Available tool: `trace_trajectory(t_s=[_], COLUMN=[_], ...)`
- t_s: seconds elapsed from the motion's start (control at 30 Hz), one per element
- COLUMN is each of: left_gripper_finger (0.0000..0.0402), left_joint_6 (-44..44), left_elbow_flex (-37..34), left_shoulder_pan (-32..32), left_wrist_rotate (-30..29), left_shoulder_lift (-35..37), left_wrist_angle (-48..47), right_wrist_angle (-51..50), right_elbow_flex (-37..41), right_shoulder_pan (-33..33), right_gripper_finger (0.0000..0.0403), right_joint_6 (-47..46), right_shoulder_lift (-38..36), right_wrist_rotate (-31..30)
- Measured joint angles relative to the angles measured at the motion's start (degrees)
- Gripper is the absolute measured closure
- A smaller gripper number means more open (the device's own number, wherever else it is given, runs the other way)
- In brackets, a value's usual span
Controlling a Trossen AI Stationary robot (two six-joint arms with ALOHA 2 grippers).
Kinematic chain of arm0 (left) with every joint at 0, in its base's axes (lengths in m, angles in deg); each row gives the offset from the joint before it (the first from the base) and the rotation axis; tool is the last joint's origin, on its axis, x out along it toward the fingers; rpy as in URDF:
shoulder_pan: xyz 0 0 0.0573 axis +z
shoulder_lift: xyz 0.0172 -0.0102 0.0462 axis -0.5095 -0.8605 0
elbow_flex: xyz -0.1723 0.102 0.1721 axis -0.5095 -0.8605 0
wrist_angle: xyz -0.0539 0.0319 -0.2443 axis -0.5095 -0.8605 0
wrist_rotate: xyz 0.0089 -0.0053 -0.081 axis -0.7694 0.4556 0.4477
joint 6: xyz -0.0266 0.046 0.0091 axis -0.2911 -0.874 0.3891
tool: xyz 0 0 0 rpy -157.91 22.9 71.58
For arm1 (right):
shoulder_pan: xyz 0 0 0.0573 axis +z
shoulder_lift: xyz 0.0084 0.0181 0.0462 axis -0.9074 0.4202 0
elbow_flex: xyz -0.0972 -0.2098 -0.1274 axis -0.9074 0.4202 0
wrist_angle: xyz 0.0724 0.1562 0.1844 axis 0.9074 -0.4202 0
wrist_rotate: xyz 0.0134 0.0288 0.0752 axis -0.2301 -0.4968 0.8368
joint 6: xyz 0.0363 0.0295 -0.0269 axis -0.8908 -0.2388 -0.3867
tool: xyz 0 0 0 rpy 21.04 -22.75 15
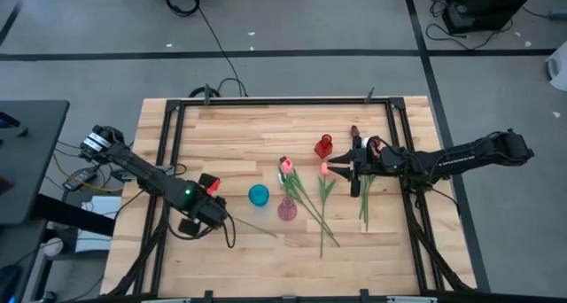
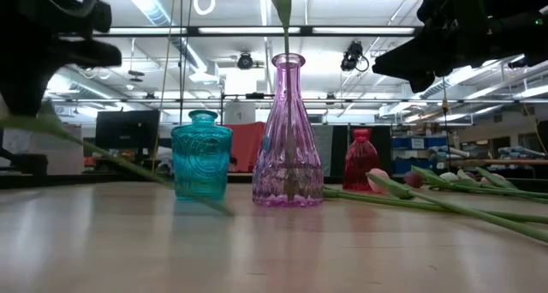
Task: Sort flowers into vase by color
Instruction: Put the bottom left white tulip into the blue vase
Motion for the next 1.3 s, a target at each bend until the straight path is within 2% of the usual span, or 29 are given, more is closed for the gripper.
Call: trace_trajectory(t_s=[0.13, 0.27, 0.4, 0.57, 0.7, 0.83, 0.9, 0.97, 1.17, 1.3], left_gripper_finger=[0.0399, 0.0398, 0.0397, 0.0389, 0.0348, 0.0289, 0.0267, 0.0255, 0.025, 0.025], left_joint_6=[-6.72, -17.06, -23.04, -29.29, -31.73, -29.06, -22.92, -12.27, 29.38, 61.79], left_elbow_flex=[2.66, 1.86, 0.47, -0.66, -0.81, -0.81, -0.79, -0.36, -1.4, -5.18], left_shoulder_pan=[0.04, 0.78, 3.67, 6.53, 7.22, 7.31, 7.26, 7.26, 7.16, 6.57], left_wrist_rotate=[-5.55, -11.54, -18.47, -20.87, -20.85, -20.78, -20.64, -19.17, -5.96, -4.19], left_shoulder_lift=[0.04, 0.02, -0.11, -0.11, -0.11, -0.11, -0.11, -0.11, -0.11, -0.09], left_wrist_angle=[-5.47, -5.63, -5.84, -4.6, -5.13, -7.02, -6.67, -5.38, 9.29, 14.78], right_wrist_angle=[0.39, 1.46, 1.8, 1.77, 1.77, 1.75, 1.75, 1.71, 1.71, 1.84], right_elbow_flex=[0.02, 0.02, 0.02, 0.02, 0.02, 0.03, 0.02, 0.03, 0.04, 0.04], right_shoulder_pan=[0.0, 0.0, 0.0, 0.0, 0.0, 0.0, 0.0, 0.0, 0.0, 0.0], right_gripper_finger=[0.0285, 0.0285, 0.0285, 0.0285, 0.0285, 0.0285, 0.0285, 0.0285, 0.0285, 0.0285], right_joint_6=[0.0, -0.17, -0.2, -0.2, -0.2, -0.21, -0.2, -0.22, -0.24, -1.23], right_shoulder_lift=[0.0, 0.0, 0.0, 0.0, 0.0, 0.0, 0.0, 0.0, 0.0, 0.0], right_wrist_rotate=[0.14, 1.68, 2.47, 2.51, 2.51, 2.51, 2.53, 2.51, 2.51, 2.54])
